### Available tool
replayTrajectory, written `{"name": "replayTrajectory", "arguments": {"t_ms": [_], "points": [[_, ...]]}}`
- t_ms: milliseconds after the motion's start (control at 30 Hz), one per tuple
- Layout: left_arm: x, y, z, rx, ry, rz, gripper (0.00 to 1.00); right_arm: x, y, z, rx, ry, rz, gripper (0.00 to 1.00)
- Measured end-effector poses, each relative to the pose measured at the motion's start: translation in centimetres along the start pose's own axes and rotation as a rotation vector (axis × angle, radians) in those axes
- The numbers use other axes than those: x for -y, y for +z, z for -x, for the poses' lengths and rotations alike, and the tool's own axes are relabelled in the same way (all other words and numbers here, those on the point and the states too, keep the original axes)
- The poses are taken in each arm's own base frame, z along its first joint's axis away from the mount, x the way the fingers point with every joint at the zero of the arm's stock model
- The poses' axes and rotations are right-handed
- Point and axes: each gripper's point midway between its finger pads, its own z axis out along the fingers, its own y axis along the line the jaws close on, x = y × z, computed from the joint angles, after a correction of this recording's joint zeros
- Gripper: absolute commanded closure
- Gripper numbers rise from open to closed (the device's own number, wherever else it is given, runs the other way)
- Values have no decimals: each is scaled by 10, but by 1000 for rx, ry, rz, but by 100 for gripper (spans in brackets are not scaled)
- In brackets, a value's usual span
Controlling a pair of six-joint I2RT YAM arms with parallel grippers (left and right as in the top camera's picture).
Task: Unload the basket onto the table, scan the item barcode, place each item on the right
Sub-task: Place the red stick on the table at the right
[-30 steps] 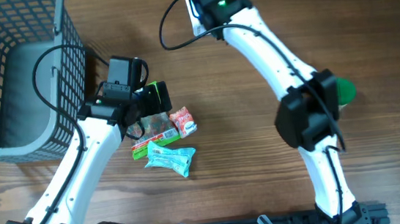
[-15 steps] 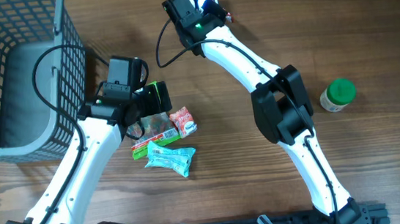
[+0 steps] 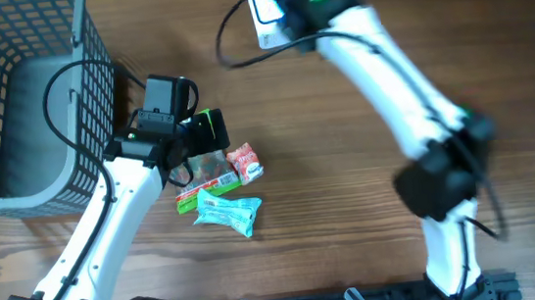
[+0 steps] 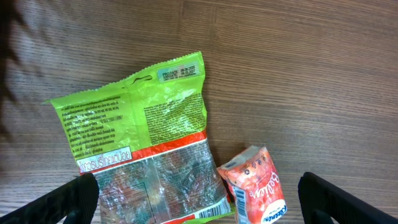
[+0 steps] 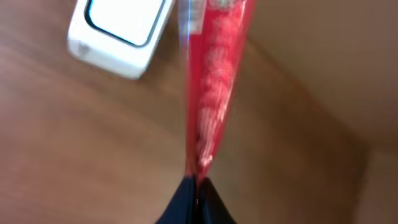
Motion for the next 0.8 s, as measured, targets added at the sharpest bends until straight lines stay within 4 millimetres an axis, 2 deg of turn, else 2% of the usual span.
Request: {"name": "replayTrajectory", "arguments": {"t_ms": [33,67,133,200,233,300,367,467,533,633,700,800], "points": [[0,0,0,0,0,0,0,14,-13,-9,-4,71,28,96],[0,0,0,0,0,0,0,44,-34,-38,-40,179,110,96],[0,0,0,1,0,0,0,61,-28,-79,-163,315,203,96],[0,0,0,1,0,0,0,73,-4,-115,-277,432,249,96],[0,0,0,1,0,0,0,76,23,-150,-387,511,276,96],[0,0,0,0,0,0,0,69,48,-182,-483,566,302,96],[0,0,0,1,0,0,0,45,82,-223,-584,616,337,96],[0,0,0,0,0,0,0,14,113,-254,-632,660,366,96],[0,0,0,0,0,0,0,2,119,-266,-664,703,368,96],[0,0,0,0,0,0,0,-6,120,-276,-701,750,360,96],[0,0,0,0,0,0,0,-8,119,-279,-719,766,352,78],[0,0,0,0,0,0,0,-6,118,-282,-735,773,329,67]]}}
